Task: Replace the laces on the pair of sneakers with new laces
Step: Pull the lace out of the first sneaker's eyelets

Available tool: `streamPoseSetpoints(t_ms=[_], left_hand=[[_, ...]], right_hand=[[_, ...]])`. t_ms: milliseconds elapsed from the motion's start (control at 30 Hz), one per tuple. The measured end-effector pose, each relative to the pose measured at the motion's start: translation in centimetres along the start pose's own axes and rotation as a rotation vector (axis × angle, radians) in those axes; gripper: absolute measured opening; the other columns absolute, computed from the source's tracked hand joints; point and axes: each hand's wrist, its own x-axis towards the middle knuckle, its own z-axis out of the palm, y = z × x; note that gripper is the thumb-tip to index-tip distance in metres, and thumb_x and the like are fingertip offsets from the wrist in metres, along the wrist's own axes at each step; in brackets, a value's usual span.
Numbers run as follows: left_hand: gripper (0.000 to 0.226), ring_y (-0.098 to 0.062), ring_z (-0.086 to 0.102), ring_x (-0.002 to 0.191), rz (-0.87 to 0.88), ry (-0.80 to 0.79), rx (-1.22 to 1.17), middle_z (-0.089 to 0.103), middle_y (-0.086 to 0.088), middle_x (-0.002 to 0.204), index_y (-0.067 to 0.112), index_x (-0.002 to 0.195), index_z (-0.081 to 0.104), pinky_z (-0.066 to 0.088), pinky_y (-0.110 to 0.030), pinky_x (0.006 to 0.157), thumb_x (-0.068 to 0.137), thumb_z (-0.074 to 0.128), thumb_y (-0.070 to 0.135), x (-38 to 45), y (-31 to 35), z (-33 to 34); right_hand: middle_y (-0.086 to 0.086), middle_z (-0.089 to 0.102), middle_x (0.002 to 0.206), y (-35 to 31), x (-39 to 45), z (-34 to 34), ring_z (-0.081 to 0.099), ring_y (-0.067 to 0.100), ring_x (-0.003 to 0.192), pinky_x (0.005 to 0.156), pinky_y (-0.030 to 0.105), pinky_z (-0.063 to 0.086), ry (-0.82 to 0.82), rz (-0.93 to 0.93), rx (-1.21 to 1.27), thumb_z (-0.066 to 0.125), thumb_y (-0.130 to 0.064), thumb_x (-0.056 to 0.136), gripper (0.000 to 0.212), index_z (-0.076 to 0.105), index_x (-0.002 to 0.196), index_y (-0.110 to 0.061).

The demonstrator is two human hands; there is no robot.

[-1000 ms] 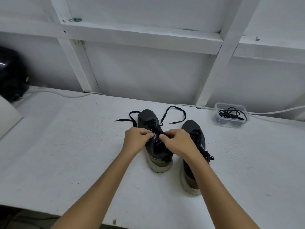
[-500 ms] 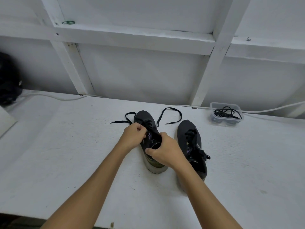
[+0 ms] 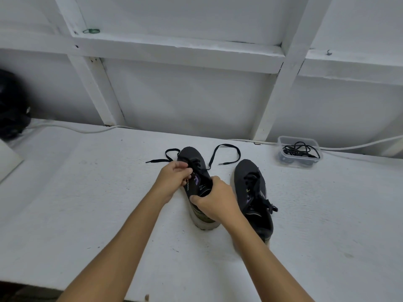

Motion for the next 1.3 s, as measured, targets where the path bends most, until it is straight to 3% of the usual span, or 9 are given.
streamPoseSetpoints(t_ms=[167,300,467,633,767,900,1100,1233,1300], left_hand=[[0.023,-0.01,0.068,0.095,0.077,-0.028,0.176,0.073,0.002,0.101,0.021,0.107,0.073,0.052,-0.023,0.078,0.087,0.077,0.028,-1.1,-2.2,-0.5],[0.011,-0.006,0.065,0.087,0.193,0.037,0.405,0.072,0.008,0.093,0.022,0.099,0.074,0.048,-0.019,0.073,0.091,0.071,0.029,-1.0,-1.7,-0.1],[0.011,-0.014,0.065,0.085,0.069,0.185,0.05,0.069,-0.004,0.09,0.017,0.098,0.066,0.056,-0.027,0.072,0.1,0.057,0.023,-0.7,-0.8,-0.1],[0.012,-0.01,0.068,0.088,0.15,-0.013,0.237,0.073,0.004,0.091,0.024,0.094,0.074,0.054,-0.025,0.077,0.091,0.07,0.035,-1.6,-2.6,0.0],[0.012,-0.01,0.063,0.078,0.216,0.105,0.331,0.07,0.003,0.087,0.02,0.094,0.07,0.047,-0.023,0.07,0.095,0.066,0.032,-1.0,-1.9,0.1],[0.014,-0.013,0.063,0.082,0.049,0.283,-0.177,0.068,-0.002,0.09,0.017,0.099,0.065,0.056,-0.033,0.076,0.101,0.057,0.029,-0.4,-0.8,-0.6],[0.016,-0.01,0.068,0.087,0.073,-0.027,0.128,0.074,0.002,0.093,0.023,0.1,0.074,0.057,-0.03,0.078,0.09,0.073,0.035,-1.2,-2.2,-0.2],[0.013,-0.005,0.067,0.086,0.207,0.111,0.293,0.074,0.008,0.089,0.02,0.096,0.076,0.049,-0.02,0.073,0.088,0.074,0.03,-0.9,-2.1,0.0],[0.013,-0.007,0.066,0.087,0.206,0.223,0.22,0.072,0.007,0.091,0.02,0.099,0.071,0.05,-0.024,0.072,0.093,0.067,0.031,-0.6,-1.8,-0.4]], right_hand=[[-0.007,0.06,0.108,0.2,-0.1,0.0,0.06,0.014,0.098,0.086,0.034,0.055,0.018,-0.032,0.088,0.075,-0.045,0.076,0.047,0.056,0.114,-0.026],[-0.009,0.062,0.107,0.4,-0.2,-0.1,0.061,0.012,0.097,0.083,0.027,0.053,0.022,-0.043,0.12,0.077,-0.043,0.077,0.045,0.056,0.114,-0.029],[-0.009,0.064,0.11,0.4,-0.4,0.1,0.063,0.013,0.1,0.088,0.033,0.056,0.033,-0.041,0.144,0.078,-0.042,0.075,0.056,0.057,0.125,-0.027],[-0.009,0.064,0.106,0.4,-0.4,0.0,0.062,0.011,0.097,0.087,0.032,0.056,0.042,-0.052,0.154,0.077,-0.041,0.078,0.047,0.058,0.118,-0.028],[-0.009,0.064,0.109,0.4,-0.4,0.1,0.062,0.013,0.1,0.089,0.032,0.055,0.048,-0.047,0.15,0.077,-0.042,0.079,0.049,0.057,0.121,-0.027],[-0.008,0.065,0.113,0.4,-0.4,0.2,0.062,0.014,0.102,0.09,0.034,0.055,0.044,-0.037,0.149,0.077,-0.043,0.079,0.053,0.056,0.126,-0.026],[-0.008,0.065,0.109,0.2,-0.4,0.0,0.063,0.013,0.097,0.086,0.031,0.055,0.039,-0.038,0.152,0.076,-0.04,0.08,0.047,0.058,0.122,-0.026],[-0.007,0.066,0.109,0.2,-0.4,0.1,0.063,0.013,0.098,0.087,0.032,0.056,0.043,-0.028,0.151,0.076,-0.042,0.08,0.05,0.058,0.124,-0.026],[-0.007,0.065,0.112,0.2,-0.4,0.0,0.063,0.014,0.099,0.088,0.033,0.056,0.039,-0.019,0.161,0.077,-0.042,0.08,0.052,0.057,0.126,-0.026]])
